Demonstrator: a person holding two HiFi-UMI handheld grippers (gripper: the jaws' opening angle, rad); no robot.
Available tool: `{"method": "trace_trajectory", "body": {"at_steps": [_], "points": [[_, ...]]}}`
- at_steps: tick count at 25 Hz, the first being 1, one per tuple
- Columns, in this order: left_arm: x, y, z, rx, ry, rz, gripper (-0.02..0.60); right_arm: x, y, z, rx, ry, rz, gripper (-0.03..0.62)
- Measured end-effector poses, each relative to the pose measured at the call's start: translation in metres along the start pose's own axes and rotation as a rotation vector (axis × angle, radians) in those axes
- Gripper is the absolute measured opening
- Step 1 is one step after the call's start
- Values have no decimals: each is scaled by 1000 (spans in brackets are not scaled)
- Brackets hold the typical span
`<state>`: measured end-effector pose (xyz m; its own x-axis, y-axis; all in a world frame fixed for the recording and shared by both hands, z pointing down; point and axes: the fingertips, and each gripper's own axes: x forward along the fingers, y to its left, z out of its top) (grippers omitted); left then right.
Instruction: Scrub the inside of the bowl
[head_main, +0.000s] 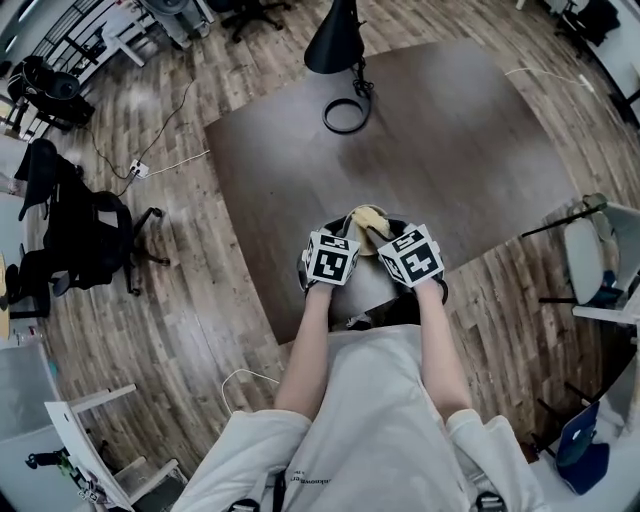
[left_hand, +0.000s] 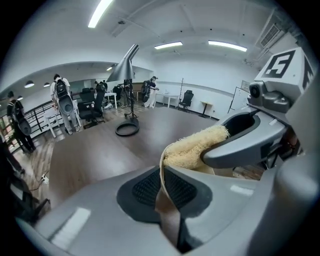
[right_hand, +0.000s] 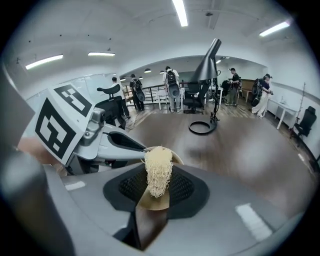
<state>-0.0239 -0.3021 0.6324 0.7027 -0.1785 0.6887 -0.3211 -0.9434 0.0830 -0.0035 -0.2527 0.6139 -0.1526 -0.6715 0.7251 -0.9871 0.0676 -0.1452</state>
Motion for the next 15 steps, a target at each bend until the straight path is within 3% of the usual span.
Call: {"method": "trace_trajectory", "body": {"at_steps": [15], "points": [[-20, 21, 12, 2, -66, 87, 18, -5, -19, -2, 7, 9, -86, 118]]}}
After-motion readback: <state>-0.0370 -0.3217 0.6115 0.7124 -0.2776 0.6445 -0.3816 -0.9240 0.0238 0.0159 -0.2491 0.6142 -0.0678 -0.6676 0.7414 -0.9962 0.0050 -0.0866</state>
